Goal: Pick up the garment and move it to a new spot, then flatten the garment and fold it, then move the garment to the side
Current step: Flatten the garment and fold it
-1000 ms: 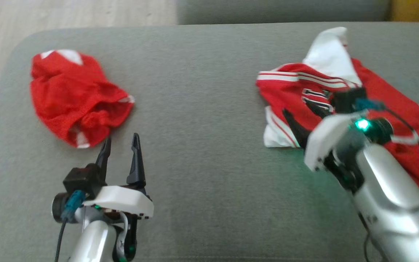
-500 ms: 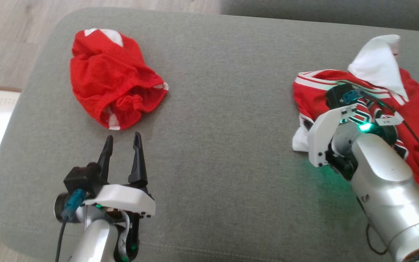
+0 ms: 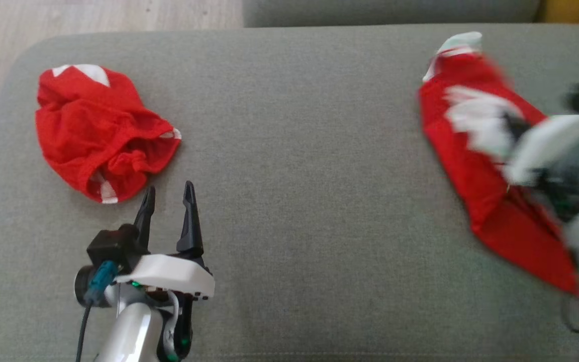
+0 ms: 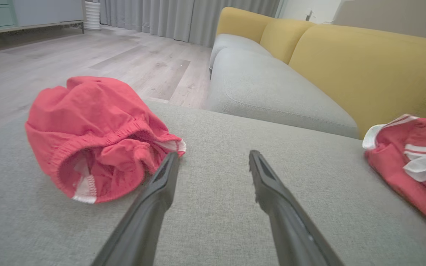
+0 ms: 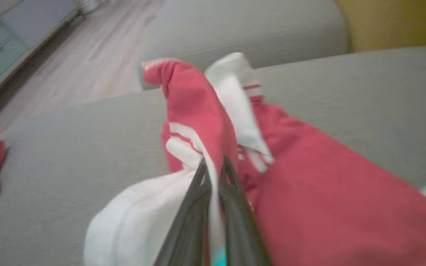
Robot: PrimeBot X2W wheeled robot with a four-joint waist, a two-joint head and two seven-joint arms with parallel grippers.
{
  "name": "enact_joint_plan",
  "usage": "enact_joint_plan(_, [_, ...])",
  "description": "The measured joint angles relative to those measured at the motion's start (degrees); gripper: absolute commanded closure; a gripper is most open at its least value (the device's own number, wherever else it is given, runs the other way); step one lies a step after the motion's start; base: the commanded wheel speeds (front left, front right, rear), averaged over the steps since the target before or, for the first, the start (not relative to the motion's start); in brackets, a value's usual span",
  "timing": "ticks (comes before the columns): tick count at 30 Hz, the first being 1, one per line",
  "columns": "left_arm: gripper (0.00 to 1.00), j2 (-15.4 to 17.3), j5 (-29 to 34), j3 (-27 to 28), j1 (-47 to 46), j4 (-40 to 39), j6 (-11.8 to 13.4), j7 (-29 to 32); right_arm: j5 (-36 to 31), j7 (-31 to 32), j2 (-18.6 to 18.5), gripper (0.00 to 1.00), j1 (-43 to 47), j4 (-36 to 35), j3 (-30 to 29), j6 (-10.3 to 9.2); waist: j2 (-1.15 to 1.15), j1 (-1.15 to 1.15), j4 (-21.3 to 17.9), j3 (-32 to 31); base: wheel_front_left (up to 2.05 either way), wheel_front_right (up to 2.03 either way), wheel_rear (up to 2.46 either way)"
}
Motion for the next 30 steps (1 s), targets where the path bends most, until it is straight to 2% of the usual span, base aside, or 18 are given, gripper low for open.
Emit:
enact_joint_plan(3, [0.0,0.0,0.0,-0.2,-0.1,-0.1,0.0,0.0,4.9,2.6,-3.9,1.0,2.3,0.0,-5.1,0.0,0.0,0.0,-0.1,1.0,0.0,0.0,0.0])
enact_joint_plan(4, [0.0,0.0,0.0,-0.2,-0.1,0.0,0.0,0.0,5.7,3.4,-4.6,0.94,3.0,0.7,-6.1,0.0,0.0,0.0,0.0,1.4,0.0,0.0,0.0])
enact_joint_plan(5, [0.0,0.0,0.0,-0.2,-0.1,0.0,0.0,0.0,6.1,3.9,-4.9,0.19,3.5,1.5,-7.2,0.0,0.0,0.0,0.2,1.6,0.0,0.0,0.0])
enact_joint_plan(6, [0.0,0.0,0.0,-0.2,-0.1,0.1,0.0,0.0,6.2,3.8,-5.2,0.0,3.9,2.4,-7.9,0.0,0.0,0.0,0.4,1.9,0.0,0.0,0.0])
enact_joint_plan(9, [0.0,0.0,0.0,-0.3,-0.2,0.3,0.0,0.0,4.9,1.4,-6.0,0.0,4.1,3.5,-9.5,0.0,0.0,0.0,1.2,2.2,0.0,0.0,0.0])
enact_joint_plan(12, [0.0,0.0,0.0,-0.2,-0.2,0.5,0.0,0.0,1.9,-4.3,-6.4,0.0,4.1,2.2,-10.6,0.0,0.0,0.0,1.6,1.9,0.0,0.0,0.0])
enact_joint_plan(16, [0.0,0.0,0.0,-0.1,-0.1,0.6,0.0,0.0,-1.3,-12.4,-6.5,0.0,4.6,-2.8,-12.8,0.0,0.0,0.0,1.7,0.8,0.0,0.0,0.0])
enact_joint_plan(19, [0.0,0.0,0.0,-0.1,-0.1,0.6,0.0,0.0,-2.4,-13.1,-6.0,0.0,6.2,-8.1,-10.9,0.0,0.0,0.0,1.6,0.0,0.0,0.0,0.0])
enact_joint_plan(21, [0.0,0.0,0.0,-0.1,0.0,0.6,0.0,0.0,-3.1,-10.6,-5.2,0.0,7.7,-10.5,-8.3,0.0,0.0,0.0,1.5,-0.1,0.0,0.0,0.0])
enact_joint_plan(24, [0.0,0.0,0.0,-0.2,0.0,0.6,0.0,0.0,-6.7,-3.0,-4.8,0.0,9.6,-10.7,-3.8,0.0,0.0,0.0,1.6,0.2,0.0,0.0,0.0])
enact_joint_plan(30, [0.0,0.0,-0.1,-0.3,-0.1,0.6,0.0,0.0,-17.1,10.0,-6.9,0.0,9.0,-11.1,-1.4,0.0,0.0,0.0,2.5,0.9,0.0,0.0,0.0])
